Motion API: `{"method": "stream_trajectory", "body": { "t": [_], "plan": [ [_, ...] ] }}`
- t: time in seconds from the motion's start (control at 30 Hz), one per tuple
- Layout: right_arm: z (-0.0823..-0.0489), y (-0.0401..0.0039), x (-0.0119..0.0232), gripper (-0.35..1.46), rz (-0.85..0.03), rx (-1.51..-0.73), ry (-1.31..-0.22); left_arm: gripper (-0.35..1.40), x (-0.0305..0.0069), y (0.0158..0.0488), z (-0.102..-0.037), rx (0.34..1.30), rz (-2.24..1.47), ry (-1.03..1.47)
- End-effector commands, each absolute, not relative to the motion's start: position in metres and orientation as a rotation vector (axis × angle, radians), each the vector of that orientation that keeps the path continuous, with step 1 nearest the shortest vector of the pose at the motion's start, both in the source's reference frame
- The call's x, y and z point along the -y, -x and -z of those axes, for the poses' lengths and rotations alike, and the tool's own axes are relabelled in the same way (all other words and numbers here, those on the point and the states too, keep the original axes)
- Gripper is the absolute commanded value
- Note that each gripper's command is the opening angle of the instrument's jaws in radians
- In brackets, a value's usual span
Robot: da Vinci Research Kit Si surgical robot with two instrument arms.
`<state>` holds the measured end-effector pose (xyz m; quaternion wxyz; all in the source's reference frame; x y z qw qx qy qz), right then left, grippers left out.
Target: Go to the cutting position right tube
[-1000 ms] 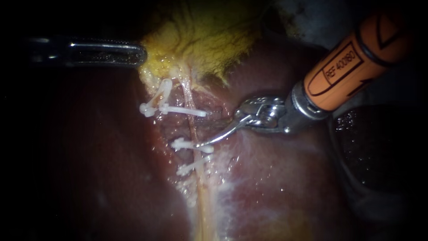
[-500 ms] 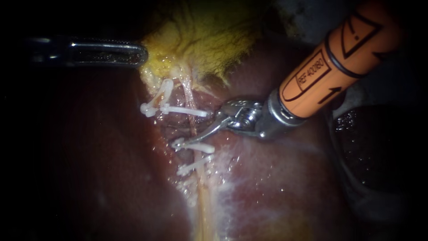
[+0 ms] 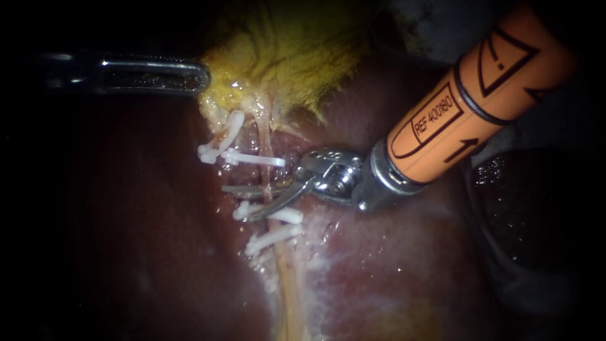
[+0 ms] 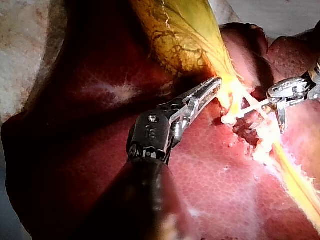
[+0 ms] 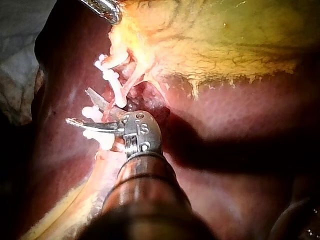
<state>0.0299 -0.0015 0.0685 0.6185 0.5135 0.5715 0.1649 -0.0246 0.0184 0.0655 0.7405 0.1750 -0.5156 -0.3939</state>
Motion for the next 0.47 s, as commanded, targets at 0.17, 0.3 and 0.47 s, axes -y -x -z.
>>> {"method": "stream_trajectory", "body": {
  "t": [0.17, 0.3, 0.47],
  "plan": [
    [-0.0678, -0.0301, 0.0012, 0.98, -0.375, -1.330, -1.182, -0.35, -0.0184, 0.0246, -0.0655, 1.131, 0.864, -0.384],
    [-0.0679, -0.0301, 0.0011, 0.98, -0.375, -1.330, -1.182, -0.35, -0.0184, 0.0246, -0.0655, 1.131, 0.864, -0.384],
    [-0.0679, -0.0301, 0.0010, 0.98, -0.375, -1.330, -1.182, -0.35, -0.0184, 0.0246, -0.0655, 1.131, 0.864, -0.384]
  ]
}}
